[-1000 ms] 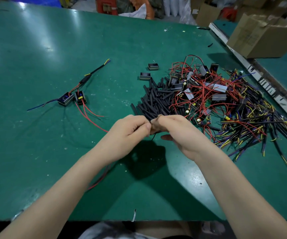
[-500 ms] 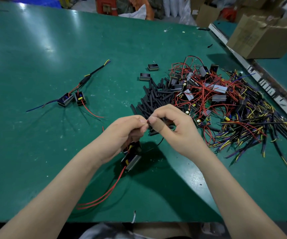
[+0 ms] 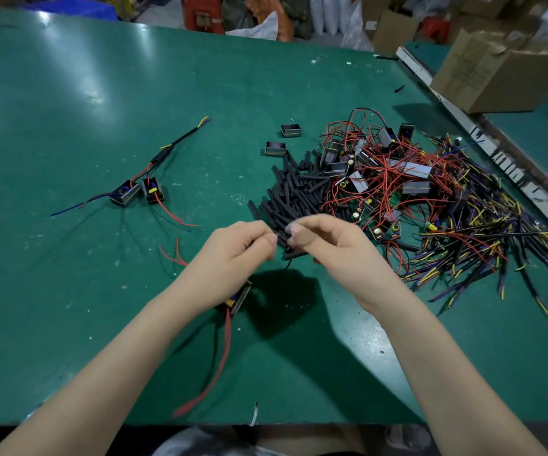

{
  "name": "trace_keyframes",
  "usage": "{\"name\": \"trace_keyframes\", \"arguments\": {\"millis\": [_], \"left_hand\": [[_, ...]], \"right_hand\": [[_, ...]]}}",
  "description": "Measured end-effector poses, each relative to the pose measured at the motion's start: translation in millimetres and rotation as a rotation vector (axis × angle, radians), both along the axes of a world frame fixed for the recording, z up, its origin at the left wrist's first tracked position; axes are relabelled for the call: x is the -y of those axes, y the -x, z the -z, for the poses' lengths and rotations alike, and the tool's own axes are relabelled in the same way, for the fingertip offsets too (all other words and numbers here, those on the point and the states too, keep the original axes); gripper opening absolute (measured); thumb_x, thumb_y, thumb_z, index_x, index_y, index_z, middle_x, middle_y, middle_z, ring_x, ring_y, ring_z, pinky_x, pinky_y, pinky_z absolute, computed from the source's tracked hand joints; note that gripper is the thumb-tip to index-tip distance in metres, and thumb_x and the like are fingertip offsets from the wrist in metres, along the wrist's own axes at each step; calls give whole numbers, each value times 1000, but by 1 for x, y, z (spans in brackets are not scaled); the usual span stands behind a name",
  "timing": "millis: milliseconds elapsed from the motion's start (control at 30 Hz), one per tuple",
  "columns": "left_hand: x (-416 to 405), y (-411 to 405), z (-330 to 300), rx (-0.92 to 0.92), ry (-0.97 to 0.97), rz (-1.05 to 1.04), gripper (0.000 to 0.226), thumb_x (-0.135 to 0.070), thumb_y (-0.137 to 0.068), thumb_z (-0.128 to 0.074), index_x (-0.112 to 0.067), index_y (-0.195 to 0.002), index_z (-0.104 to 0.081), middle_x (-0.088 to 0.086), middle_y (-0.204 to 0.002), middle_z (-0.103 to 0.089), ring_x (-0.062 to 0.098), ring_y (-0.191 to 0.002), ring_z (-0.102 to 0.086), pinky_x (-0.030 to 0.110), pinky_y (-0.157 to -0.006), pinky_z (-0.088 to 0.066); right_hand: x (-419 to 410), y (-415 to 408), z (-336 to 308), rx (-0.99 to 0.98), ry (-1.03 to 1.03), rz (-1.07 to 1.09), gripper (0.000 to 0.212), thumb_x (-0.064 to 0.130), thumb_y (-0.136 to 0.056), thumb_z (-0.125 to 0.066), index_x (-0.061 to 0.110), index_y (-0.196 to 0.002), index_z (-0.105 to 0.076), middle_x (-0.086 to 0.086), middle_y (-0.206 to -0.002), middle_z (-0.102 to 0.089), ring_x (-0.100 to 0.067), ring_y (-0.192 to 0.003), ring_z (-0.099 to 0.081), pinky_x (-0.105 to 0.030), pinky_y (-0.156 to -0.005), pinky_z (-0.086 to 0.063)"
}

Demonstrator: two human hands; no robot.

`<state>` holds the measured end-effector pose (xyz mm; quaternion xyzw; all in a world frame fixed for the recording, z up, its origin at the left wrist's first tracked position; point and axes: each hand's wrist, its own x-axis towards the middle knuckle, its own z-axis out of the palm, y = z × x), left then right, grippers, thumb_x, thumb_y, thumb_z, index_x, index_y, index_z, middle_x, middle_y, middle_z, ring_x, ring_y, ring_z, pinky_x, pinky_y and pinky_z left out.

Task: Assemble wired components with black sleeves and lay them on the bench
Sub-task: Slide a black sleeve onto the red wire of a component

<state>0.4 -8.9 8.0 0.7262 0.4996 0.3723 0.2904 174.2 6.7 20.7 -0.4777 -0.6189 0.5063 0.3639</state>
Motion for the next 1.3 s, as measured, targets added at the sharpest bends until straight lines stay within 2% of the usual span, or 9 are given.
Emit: {"name": "trace_keyframes", "arguments": {"millis": [200,467,567,700,767,900,1033,1167,1300], "left_hand": [[-2,-6,-7,384,214,76,27,-20,-84,-42,-23,-58,-49,-14,-52,-43,-2,-52,-36,10,-53,-30],[-2,-6,-5,543,450,188,30,-26,-80,-45,-26,-52,-55,-11,-52,-31,7,-51,-25,24,-51,-22],[1,-4,-7,363,342,143,28,-28,-82,-46,-27,-56,-54,-11,-54,-36,7,-54,-30,23,-53,-26],[2,-1,-6,-393,-279,135,27,-30,-89,-39,-18,-66,-46,-8,-60,-43,17,-65,-36,26,-64,-35],[2,-1,-7,-499,-368,141,35,-31,-89,-33,-10,-67,-50,0,-63,-45,22,-66,-35,37,-66,-38],[4,0,-6,-105,-90,58,29,-30,-88,-41,-12,-69,-53,-8,-61,-44,9,-70,-42,21,-65,-31],[2,0,-10,218,119,68,23,-25,-86,-42,-20,-65,-50,-17,-56,-47,-3,-56,-39,11,-57,-32],[2,-2,-9,416,267,107,30,-24,-84,-43,-25,-55,-50,-14,-53,-41,1,-53,-34,15,-53,-30],[2,-1,-6,491,374,150,30,-26,-82,-45,-27,-52,-52,-15,-53,-38,4,-52,-32,17,-51,-30]], "right_hand": [[8,-2,4,16,-359,-14,20,12,-89,-65,29,-99,-66,1,-99,-62,-8,-90,-60,-27,-83,-49],[9,3,5,83,-565,10,6,13,-88,-63,17,-88,-67,0,-90,-61,-10,-85,-57,-22,-76,-44],[9,3,4,113,-347,7,16,19,-90,-63,28,-77,-65,13,-82,-61,-4,-81,-55,-18,-76,-41],[6,4,-2,22,269,-24,24,15,-87,-57,23,-66,-66,8,-70,-62,-3,-74,-56,-25,-74,-39],[5,2,-3,0,398,-55,22,20,-87,-57,24,-68,-67,7,-73,-61,-5,-75,-58,-33,-75,-35],[7,3,-1,-96,206,8,22,22,-91,-61,28,-74,-74,14,-76,-70,2,-75,-62,-24,-73,-41],[12,0,0,-157,-163,23,16,10,-88,-65,26,-92,-68,13,-82,-68,0,-77,-60,-14,-72,-46],[15,0,1,3,-435,16,18,6,-86,-66,20,-97,-69,-6,-97,-63,-4,-85,-59,-15,-78,-47],[14,2,5,42,-524,34,12,7,-86,-66,10,-97,-70,-6,-95,-62,-5,-85,-58,-16,-79,-46]]}}
